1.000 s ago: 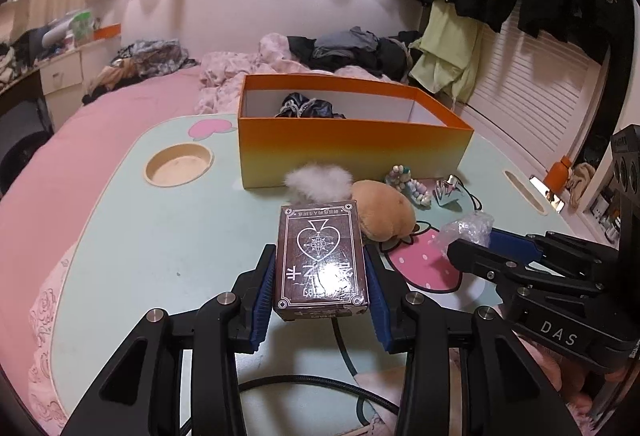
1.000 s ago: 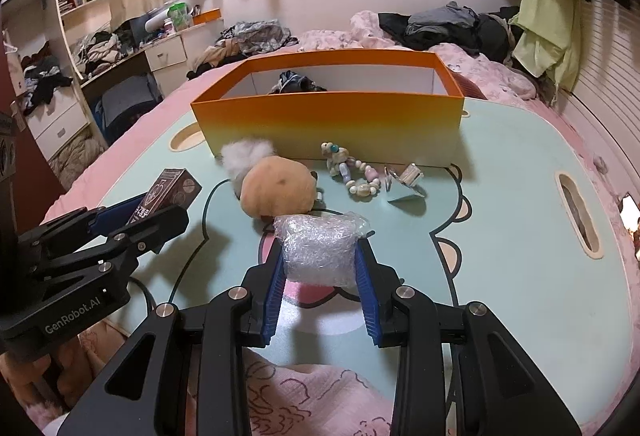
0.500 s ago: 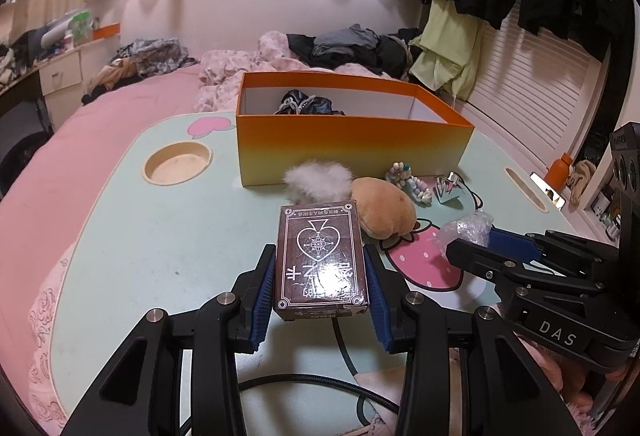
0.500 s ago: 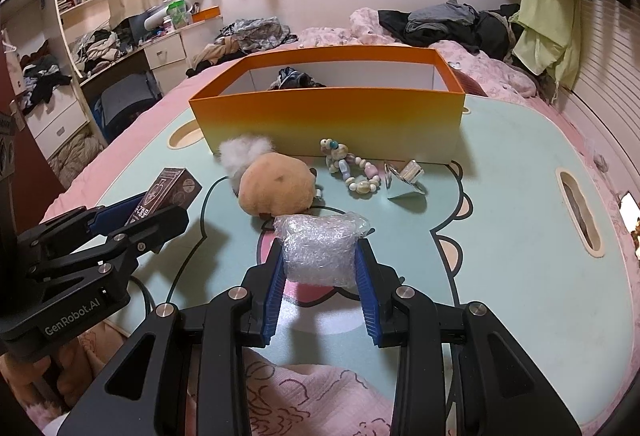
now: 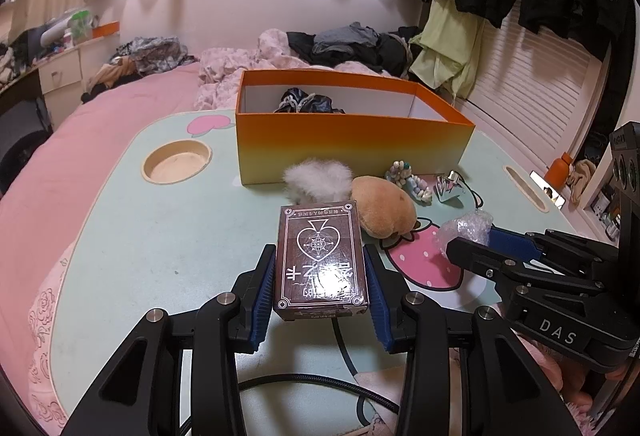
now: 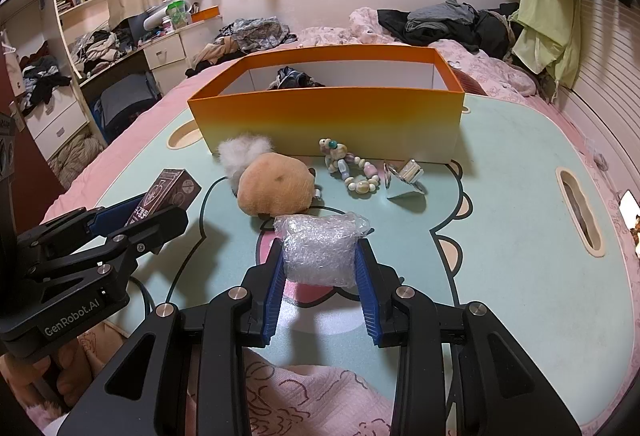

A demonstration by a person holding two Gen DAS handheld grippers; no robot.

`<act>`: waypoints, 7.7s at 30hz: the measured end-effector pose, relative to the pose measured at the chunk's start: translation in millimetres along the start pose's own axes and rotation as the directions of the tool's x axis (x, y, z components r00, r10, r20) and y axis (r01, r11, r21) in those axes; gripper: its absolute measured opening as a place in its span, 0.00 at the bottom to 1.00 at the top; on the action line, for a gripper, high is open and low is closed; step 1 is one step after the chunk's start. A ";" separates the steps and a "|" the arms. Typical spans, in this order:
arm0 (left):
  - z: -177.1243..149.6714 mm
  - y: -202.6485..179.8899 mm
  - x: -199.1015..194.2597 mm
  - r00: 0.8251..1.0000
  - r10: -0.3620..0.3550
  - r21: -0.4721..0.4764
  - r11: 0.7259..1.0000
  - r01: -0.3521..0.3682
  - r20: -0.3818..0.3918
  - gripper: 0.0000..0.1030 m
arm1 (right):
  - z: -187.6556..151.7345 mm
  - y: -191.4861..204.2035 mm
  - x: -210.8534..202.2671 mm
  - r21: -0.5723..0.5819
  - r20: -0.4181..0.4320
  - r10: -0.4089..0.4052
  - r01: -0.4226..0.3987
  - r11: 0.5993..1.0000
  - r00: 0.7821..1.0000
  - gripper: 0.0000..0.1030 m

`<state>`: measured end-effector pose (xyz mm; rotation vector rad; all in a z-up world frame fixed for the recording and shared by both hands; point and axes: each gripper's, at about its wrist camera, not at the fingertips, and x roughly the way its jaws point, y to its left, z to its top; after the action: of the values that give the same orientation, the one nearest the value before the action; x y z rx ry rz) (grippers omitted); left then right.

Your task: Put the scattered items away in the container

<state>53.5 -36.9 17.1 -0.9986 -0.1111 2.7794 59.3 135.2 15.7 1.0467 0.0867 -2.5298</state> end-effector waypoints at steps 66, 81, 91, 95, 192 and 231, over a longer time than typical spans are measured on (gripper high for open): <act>14.8 9.2 9.4 0.994 0.077 -0.056 0.995 -0.082 -0.083 0.99 | 10.3 -25.2 15.8 0.126 -0.094 -0.145 0.157 0.980 0.985 0.76; 2.1 5.8 35.7 0.971 0.146 0.016 0.989 -0.145 -0.191 1.00 | 2.6 -21.2 24.0 0.045 -0.122 -0.227 0.234 0.971 0.966 0.82; 2.0 6.4 35.8 0.971 0.146 0.017 0.989 -0.146 -0.191 1.00 | 1.2 -22.4 23.0 0.054 -0.113 -0.216 0.223 0.973 0.970 0.83; 1.8 6.2 35.9 0.971 0.146 0.017 0.989 -0.145 -0.190 1.00 | 1.1 -21.6 22.3 0.059 -0.109 -0.210 0.218 0.974 0.971 0.83; 11.3 -10.4 21.8 0.996 0.030 -0.018 0.999 -0.031 -0.087 0.34 | -5.7 -18.2 4.9 0.066 -0.011 0.044 -0.043 0.997 0.999 0.30; 92.6 -11.9 14.7 0.999 -0.031 0.019 0.999 0.031 0.004 0.34 | 90.7 -11.5 -1.5 0.038 0.113 -0.006 0.002 0.999 0.994 0.30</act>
<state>-14.8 -23.0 80.9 -0.9785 -0.1001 2.7490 -4.6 127.6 80.8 0.9154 0.0094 -2.5975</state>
